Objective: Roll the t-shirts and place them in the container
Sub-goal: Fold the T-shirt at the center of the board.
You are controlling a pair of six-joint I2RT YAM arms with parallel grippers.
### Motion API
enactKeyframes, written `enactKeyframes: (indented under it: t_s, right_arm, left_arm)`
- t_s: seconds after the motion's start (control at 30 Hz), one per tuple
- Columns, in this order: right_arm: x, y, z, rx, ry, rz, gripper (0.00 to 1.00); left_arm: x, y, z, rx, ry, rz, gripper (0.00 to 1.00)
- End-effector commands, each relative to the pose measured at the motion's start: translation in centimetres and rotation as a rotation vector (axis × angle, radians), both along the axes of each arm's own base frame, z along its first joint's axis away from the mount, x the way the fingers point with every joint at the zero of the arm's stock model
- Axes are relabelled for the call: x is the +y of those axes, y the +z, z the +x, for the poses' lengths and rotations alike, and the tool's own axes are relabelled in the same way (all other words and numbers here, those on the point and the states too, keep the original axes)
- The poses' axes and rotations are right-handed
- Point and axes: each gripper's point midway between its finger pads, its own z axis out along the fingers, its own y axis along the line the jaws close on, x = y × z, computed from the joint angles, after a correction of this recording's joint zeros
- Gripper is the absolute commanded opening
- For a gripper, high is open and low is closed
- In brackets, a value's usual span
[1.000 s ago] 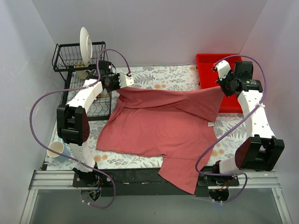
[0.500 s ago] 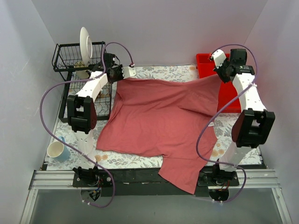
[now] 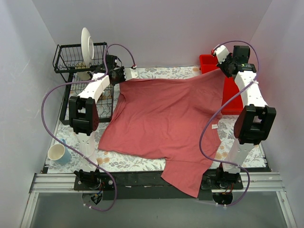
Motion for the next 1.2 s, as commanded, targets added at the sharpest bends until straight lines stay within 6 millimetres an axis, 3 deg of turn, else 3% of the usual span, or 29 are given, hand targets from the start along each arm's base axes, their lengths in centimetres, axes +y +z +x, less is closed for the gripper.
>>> enactKeyframes:
  t_s: [0.0, 0.17, 0.23, 0.3, 0.33, 0.37, 0.43, 0.73, 1.17]
  right_arm:
    - [-0.7, 6.2, 2.3, -0.216, 0.008, -0.071, 0.01]
    - [0.0, 5.6, 0.7, -0.187, 0.034, -0.064, 0.01]
    - [0.4, 4.3, -0.4, -0.161, 0.052, -0.058, 0.01]
    - [0.9, 5.0, -1.5, -0.173, 0.078, -0.06, 0.01]
    - [1.2, 4.0, -2.1, -0.15, 0.091, -0.057, 0.01]
    - [1.3, 4.7, -2.8, -0.166, 0.099, -0.063, 0.01]
    - [1.5, 3.8, -3.7, -0.145, 0.117, -0.068, 0.01]
    - [2.6, 5.2, -7.9, -0.142, 0.161, -0.045, 0.01]
    - [3.7, -1.4, -17.1, 0.05, 0.236, -0.037, 0.01]
  left_arm:
    - [0.9, 3.3, 0.4, -0.077, 0.022, -0.013, 0.0]
    - [0.6, 3.9, 0.1, -0.083, 0.017, -0.032, 0.0]
    - [0.7, 3.6, -0.4, -0.071, 0.014, -0.031, 0.0]
    - [0.6, 4.1, -1.0, -0.078, -0.007, -0.033, 0.0]
    - [0.7, 3.8, -1.3, -0.07, -0.011, -0.031, 0.0]
    - [0.7, 3.0, -1.9, -0.054, -0.017, -0.024, 0.0]
    - [0.8, 3.1, -2.1, -0.066, -0.026, -0.02, 0.0]
    - [1.1, 3.3, -2.5, -0.071, -0.024, -0.03, 0.0]
    - [1.4, 1.1, -5.2, 0.01, -0.155, 0.025, 0.0]
